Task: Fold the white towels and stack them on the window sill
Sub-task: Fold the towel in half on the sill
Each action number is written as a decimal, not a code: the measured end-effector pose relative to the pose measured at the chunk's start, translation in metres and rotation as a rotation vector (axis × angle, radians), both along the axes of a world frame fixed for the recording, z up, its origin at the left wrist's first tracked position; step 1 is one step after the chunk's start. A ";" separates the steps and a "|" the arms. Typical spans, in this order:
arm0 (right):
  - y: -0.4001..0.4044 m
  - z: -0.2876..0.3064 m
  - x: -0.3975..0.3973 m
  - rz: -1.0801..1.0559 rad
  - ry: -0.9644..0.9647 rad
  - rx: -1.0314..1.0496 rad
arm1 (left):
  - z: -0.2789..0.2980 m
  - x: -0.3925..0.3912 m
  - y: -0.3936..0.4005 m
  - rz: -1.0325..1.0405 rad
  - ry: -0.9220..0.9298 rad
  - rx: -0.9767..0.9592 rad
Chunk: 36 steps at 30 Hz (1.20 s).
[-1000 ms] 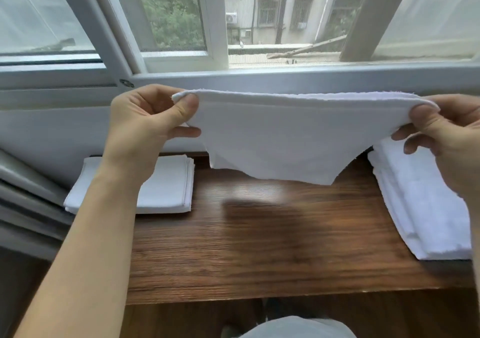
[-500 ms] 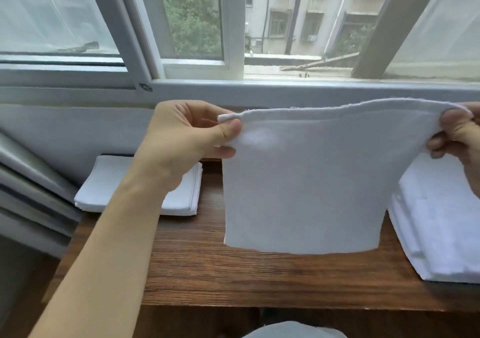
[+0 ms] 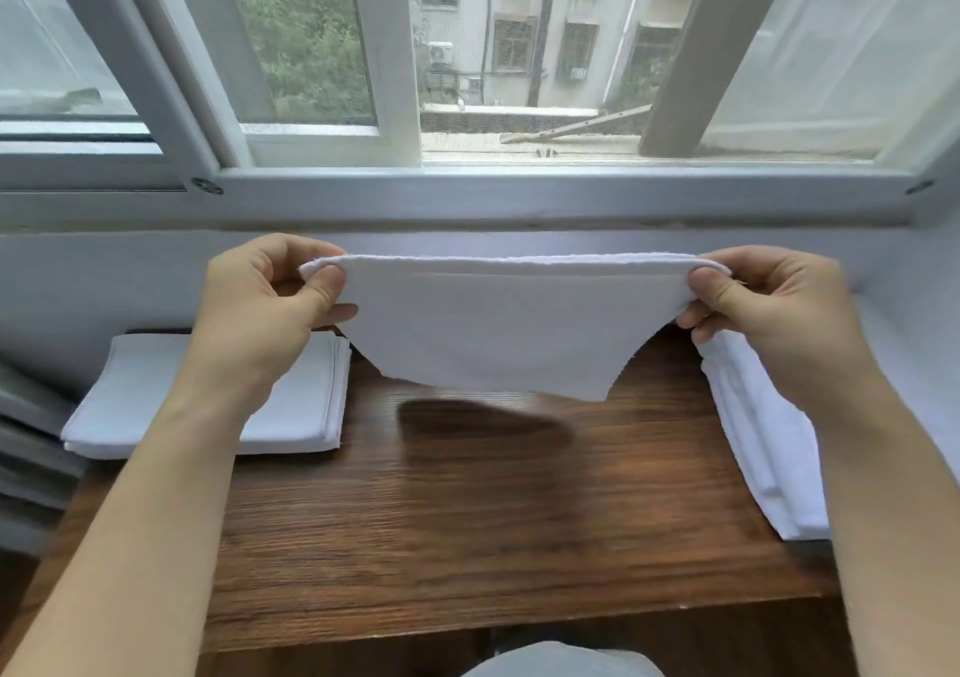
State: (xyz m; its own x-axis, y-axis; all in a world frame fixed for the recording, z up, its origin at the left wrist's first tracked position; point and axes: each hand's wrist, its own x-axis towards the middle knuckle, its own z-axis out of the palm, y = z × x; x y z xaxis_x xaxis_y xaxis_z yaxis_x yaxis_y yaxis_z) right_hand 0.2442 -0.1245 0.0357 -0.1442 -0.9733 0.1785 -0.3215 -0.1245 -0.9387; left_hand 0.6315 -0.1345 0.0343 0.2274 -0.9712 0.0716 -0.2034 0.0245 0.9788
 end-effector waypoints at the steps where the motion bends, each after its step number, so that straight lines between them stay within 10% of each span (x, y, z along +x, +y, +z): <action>1: -0.001 0.000 0.001 -0.001 -0.007 0.006 | 0.000 0.000 0.000 0.006 -0.005 -0.003; 26: 0.001 0.017 0.012 -0.017 -0.066 -0.005 | 0.008 0.000 0.004 -0.003 0.074 -0.092; 36: -0.015 0.009 0.017 -0.035 -0.142 0.057 | -0.015 0.012 -0.034 0.011 -0.201 -0.042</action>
State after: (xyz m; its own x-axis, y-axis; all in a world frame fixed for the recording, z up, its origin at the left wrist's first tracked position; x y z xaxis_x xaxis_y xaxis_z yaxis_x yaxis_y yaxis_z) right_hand 0.2613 -0.1390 0.0447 -0.1979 -0.9752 0.0988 -0.1887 -0.0610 -0.9801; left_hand 0.6434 -0.1681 0.0188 0.2154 -0.9638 0.1569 -0.3949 0.0610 0.9167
